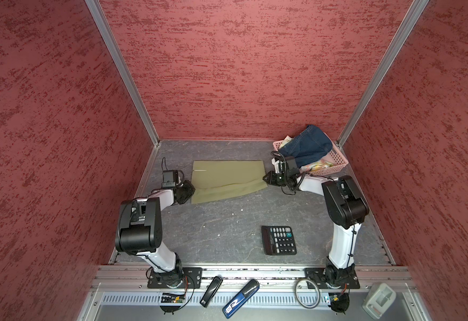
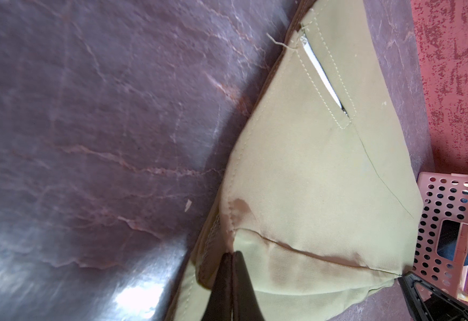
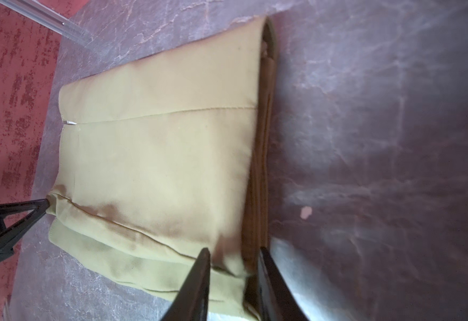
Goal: Fold and stack skirts
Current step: Fold the skirt at the center of the table.
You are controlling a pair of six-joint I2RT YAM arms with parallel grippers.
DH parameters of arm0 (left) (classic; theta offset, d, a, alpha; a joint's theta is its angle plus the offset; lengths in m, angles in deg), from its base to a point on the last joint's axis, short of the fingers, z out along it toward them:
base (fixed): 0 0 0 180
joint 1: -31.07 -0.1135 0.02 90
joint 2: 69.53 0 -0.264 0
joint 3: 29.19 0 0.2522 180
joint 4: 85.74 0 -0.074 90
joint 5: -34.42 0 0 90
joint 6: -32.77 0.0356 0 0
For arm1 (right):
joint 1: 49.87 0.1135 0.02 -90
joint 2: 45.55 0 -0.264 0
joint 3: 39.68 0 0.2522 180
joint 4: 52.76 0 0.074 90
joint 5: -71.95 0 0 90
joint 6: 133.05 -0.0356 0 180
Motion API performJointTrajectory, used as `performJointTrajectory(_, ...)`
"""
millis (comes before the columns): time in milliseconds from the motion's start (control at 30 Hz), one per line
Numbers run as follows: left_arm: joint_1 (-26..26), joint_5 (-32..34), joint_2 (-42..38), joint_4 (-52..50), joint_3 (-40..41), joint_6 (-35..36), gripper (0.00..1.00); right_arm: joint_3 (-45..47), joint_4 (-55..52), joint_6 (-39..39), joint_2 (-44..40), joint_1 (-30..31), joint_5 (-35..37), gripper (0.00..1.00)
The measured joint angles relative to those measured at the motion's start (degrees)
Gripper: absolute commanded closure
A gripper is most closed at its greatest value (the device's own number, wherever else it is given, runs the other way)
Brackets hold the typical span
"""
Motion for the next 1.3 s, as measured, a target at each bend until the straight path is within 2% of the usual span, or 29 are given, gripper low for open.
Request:
performJointTrajectory(33, 0.02, 0.02, 0.0, 0.0, 0.0, 0.0, 1.0, -0.07, 0.33, -0.24, 0.0, 0.02, -0.2, 0.81)
performJointTrajectory(133, 0.17, 0.02, -0.04, -0.02, -0.02, 0.0, 1.0, -0.07, 1.27, -0.59, -0.02, 0.07, -0.44, 0.99)
performJointTrajectory(167, 0.2, 0.04, -0.15, -0.04, -0.02, 0.0, 1.0, -0.07, 1.42, -0.66, -0.02, 0.09, -0.52, 1.0)
performJointTrajectory(667, -0.22, 1.09, -5.09, -2.75, -4.31, -0.02, 1.0, -2.95, -0.09, -0.48, -1.51, 0.22, -0.44, 1.0)
performJointTrajectory(1000, -0.96, 2.08, -10.34, -4.87, -5.03, -0.04, 1.0, -5.68, -3.72, 1.18, -6.16, 0.28, 0.37, 1.0)
performJointTrajectory(1300, -1.2, 3.19, -16.94, -6.78, -4.04, -0.26, 1.0, -4.09, -4.98, 1.44, -10.32, 0.52, 0.61, 1.0)
